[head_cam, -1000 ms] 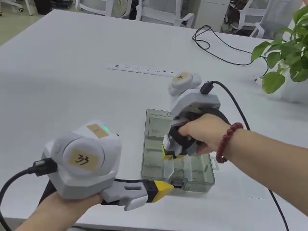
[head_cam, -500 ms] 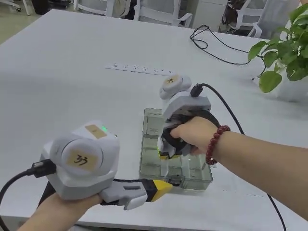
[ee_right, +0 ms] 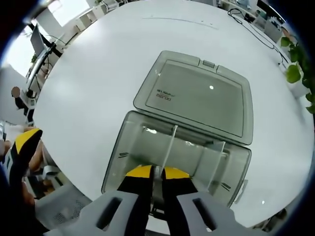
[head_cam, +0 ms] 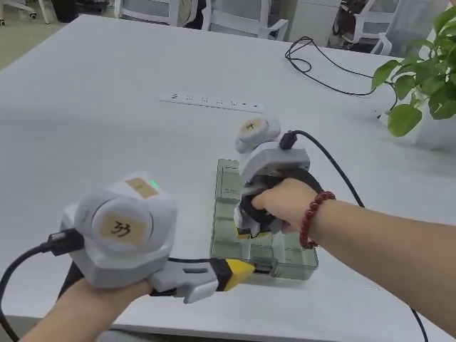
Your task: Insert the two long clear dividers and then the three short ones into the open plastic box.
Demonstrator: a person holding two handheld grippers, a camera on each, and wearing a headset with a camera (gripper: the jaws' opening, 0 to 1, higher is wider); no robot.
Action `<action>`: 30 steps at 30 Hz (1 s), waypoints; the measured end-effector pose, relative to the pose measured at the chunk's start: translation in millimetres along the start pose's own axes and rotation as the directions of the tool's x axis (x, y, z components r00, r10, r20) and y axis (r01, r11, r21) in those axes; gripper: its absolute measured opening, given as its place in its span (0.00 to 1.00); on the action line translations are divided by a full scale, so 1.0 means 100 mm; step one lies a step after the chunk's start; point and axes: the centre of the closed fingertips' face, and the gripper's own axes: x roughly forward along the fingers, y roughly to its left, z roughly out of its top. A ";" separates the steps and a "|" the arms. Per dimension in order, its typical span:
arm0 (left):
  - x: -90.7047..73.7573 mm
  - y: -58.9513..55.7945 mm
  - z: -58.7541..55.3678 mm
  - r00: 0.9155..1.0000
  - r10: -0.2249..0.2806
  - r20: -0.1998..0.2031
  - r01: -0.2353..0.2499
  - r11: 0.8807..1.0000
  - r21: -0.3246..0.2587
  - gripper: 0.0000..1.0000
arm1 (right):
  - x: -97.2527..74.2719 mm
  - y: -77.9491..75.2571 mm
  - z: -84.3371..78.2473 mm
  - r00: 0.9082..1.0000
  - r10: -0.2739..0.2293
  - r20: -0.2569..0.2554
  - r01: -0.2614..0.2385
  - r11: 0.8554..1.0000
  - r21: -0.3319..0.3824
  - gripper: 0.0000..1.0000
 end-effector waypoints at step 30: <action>-0.08 0.05 -0.04 0.999 0.034 -0.016 -0.035 0.999 -0.039 0.94 | -0.38 0.14 0.04 0.948 0.276 0.155 -0.233 0.940 -0.248 0.36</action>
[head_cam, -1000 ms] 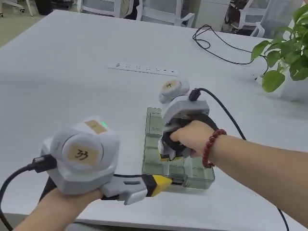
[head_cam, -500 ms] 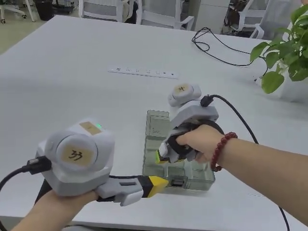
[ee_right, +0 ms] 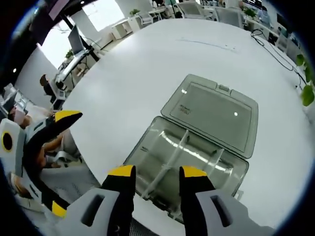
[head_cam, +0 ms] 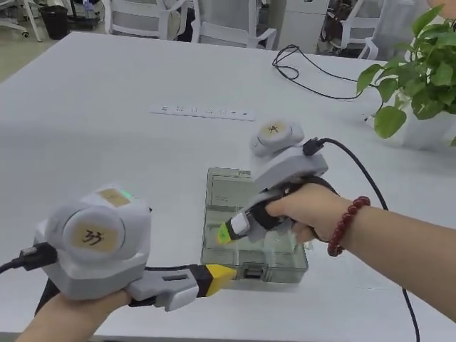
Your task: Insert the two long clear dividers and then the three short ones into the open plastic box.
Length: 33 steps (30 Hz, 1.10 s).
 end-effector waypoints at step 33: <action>0.01 0.10 0.03 0.999 0.045 -0.009 -0.044 0.999 0.017 0.93 | -0.68 -0.45 -0.25 0.992 0.079 0.094 -0.040 0.932 -0.359 0.51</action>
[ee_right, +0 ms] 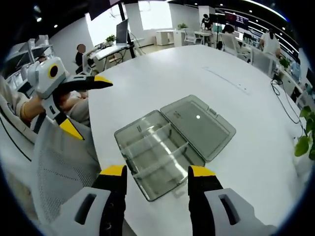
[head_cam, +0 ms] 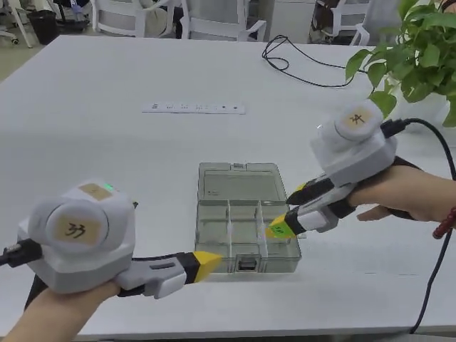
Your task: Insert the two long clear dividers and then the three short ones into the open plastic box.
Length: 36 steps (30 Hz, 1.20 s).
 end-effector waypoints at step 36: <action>0.00 -0.11 0.05 1.000 0.011 -0.013 -0.011 1.000 0.017 0.87 | -0.19 -0.30 -0.93 0.993 0.022 -0.120 -0.057 0.955 -0.292 0.49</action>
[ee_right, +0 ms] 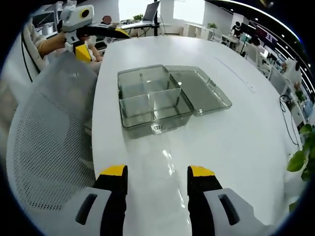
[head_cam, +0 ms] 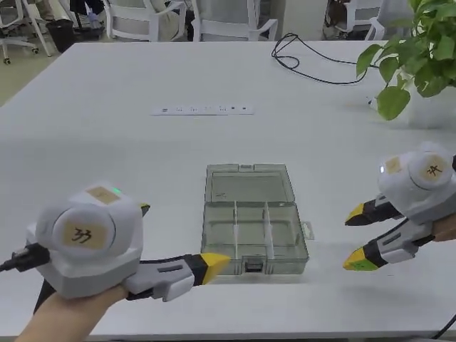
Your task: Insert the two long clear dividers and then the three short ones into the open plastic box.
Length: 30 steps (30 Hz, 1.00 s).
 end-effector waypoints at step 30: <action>0.05 0.03 0.01 1.000 0.016 -0.004 -0.016 1.000 0.000 0.85 | 0.30 -0.12 -0.31 0.993 0.073 -0.098 -0.084 0.990 -0.114 0.37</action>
